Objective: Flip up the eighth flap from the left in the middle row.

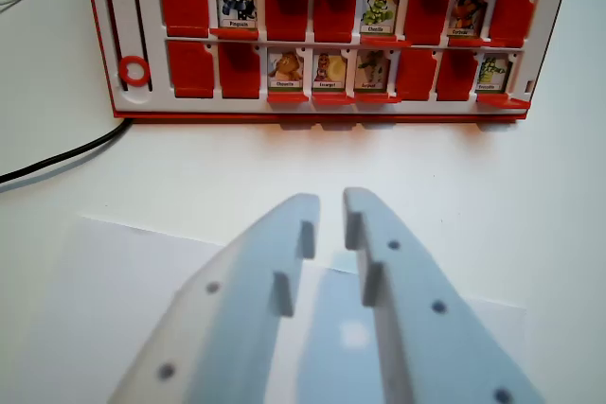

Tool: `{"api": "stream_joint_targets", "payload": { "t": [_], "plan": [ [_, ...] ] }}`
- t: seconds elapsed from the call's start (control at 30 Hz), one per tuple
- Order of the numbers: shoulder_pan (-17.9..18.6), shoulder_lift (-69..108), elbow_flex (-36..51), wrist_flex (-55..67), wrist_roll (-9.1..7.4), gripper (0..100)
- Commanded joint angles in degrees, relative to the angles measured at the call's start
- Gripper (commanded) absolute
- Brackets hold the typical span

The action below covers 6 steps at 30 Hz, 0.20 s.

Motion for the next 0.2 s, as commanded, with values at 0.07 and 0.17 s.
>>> {"api": "stream_joint_targets", "payload": {
  "t": [0.07,0.17],
  "plan": [
    [-0.26,0.35,-3.34,0.44,0.62,3],
    [-0.62,0.44,-3.16,0.62,1.14,3]
  ]
}}
